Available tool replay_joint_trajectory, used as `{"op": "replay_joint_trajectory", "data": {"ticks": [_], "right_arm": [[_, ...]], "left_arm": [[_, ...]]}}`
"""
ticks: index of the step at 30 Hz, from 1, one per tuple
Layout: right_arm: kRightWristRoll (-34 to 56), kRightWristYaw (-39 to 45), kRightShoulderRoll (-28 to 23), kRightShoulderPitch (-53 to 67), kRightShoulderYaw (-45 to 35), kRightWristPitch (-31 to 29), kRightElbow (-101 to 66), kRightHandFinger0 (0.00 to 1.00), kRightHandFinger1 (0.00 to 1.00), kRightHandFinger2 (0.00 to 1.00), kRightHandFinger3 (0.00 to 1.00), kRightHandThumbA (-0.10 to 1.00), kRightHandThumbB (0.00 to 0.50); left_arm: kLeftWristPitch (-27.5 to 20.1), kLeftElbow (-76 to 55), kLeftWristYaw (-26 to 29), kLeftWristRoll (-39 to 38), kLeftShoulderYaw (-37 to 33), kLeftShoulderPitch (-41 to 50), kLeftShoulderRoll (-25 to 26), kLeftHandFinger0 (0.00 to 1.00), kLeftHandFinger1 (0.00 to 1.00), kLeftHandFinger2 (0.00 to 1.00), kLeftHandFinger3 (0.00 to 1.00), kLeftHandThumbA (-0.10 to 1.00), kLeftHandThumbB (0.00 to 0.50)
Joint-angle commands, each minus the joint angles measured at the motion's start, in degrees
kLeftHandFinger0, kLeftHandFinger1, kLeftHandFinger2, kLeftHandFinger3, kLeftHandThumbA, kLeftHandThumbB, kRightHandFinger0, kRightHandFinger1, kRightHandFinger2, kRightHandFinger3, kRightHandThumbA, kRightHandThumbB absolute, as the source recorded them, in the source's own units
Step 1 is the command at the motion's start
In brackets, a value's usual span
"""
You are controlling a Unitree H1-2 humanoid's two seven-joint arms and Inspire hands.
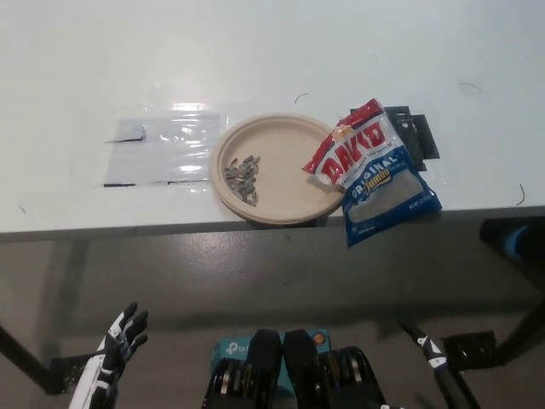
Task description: The robot picks up a small bag of sunflower seeds on the right hand side and take it to the empty plate on the left hand side then pours some sunflower seeds on to the plate.
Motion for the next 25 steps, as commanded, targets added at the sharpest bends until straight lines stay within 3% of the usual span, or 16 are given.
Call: {"op": "replay_joint_trajectory", "data": {"ticks": [1,25], "right_arm": [[0.02,-1.43,-0.83,-0.7,0.52,-2.18,-1.02,1.0,1.0,1.0,1.0,1.0,0.365],[2.21,0.1,-1.64,-1.27,1.11,0.08,-2.37,1.0,1.0,1.0,1.0,1.0,0.399]], "left_arm": [[-2.61,-0.47,-0.48,-0.56,0.04,0.36,-0.01,1.0,1.0,1.0,1.0,1.0,0.163],[-1.94,-0.53,0.16,0.0,0.52,0.14,0.04,1.0,1.0,1.0,1.0,1.0,0.167]]}}
